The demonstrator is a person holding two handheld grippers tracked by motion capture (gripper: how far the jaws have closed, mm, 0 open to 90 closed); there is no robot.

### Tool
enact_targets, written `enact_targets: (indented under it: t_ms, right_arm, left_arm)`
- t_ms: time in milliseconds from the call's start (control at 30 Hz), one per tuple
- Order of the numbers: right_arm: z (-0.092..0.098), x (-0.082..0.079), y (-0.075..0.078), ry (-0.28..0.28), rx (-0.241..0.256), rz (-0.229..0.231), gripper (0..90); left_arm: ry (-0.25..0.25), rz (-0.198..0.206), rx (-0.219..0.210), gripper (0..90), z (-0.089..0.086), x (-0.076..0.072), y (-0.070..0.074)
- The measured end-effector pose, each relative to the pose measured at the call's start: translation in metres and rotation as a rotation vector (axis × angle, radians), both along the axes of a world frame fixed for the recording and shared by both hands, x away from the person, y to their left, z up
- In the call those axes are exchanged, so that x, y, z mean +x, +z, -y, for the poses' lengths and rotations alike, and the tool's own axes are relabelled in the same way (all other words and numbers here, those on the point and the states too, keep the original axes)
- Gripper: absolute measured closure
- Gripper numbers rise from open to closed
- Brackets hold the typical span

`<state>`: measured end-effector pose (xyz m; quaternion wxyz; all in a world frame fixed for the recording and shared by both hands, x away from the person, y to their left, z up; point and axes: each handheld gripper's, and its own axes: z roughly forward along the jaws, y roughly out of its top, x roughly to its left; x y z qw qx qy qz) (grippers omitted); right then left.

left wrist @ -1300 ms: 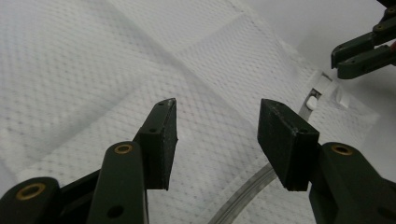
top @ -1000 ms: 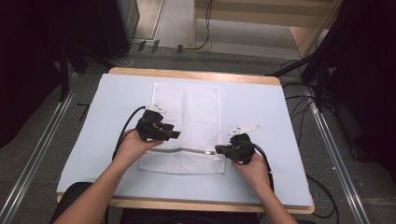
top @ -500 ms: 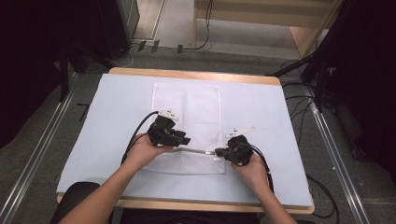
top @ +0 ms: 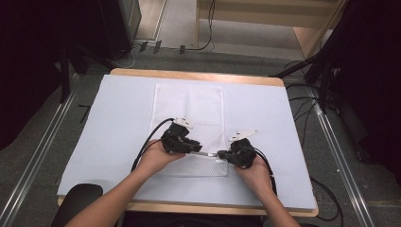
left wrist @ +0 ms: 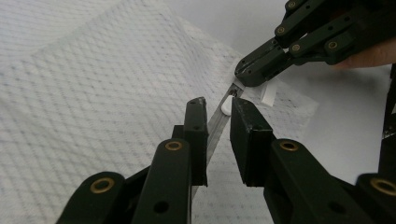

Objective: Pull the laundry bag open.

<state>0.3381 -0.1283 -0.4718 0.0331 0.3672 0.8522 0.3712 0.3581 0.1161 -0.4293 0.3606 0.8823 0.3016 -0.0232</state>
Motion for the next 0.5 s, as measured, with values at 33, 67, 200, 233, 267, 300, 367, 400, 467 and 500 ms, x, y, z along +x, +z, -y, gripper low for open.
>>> enact_targets:
  t_ms: [33,67,200,233,267,300,367,400,467,500]
  right_arm:
    - [0.0,0.0,0.0,0.0,0.001,-0.002,90.0]
    - [0.0,0.0,0.0,-0.002,0.003,-0.002,90.0]
    - [0.0,0.0,0.0,0.004,0.002,0.006,90.0]
    - [0.0,-0.001,0.0,0.004,0.002,0.005,90.0]
    - [0.0,-0.001,0.0,0.004,0.002,0.006,90.0]
    - [0.0,-0.001,0.0,0.005,0.002,0.009,90.0]
    - [0.0,-0.001,0.0,0.006,0.001,0.011,90.0]
    - [0.0,-0.001,0.0,0.005,0.001,0.012,90.0]
    - [0.0,-0.002,0.0,0.004,0.0,0.013,90.0]
    - [0.0,-0.002,0.0,0.004,0.0,0.013,90.0]
  left_arm:
    - [-0.004,0.0,0.0,79.3,0.002,0.0,-0.002]
    - [-0.005,-0.004,0.002,80.4,0.004,0.0,-0.003]
    - [-0.015,-0.018,0.017,82.2,0.012,0.001,-0.011]
    - [-0.014,-0.022,0.02,82.3,0.014,0.002,-0.012]
    - [-0.015,-0.026,0.021,82.4,0.016,0.002,-0.014]
    - [-0.019,-0.022,0.027,82.5,0.017,0.003,-0.015]
    - [-0.017,-0.031,0.028,82.8,0.019,0.003,-0.017]
    - [-0.014,-0.035,0.022,82.8,0.02,0.003,-0.018]
    - [-0.013,-0.044,0.019,83.0,0.022,0.004,-0.02]
    - [-0.017,-0.046,0.02,83.0,0.024,0.004,-0.021]
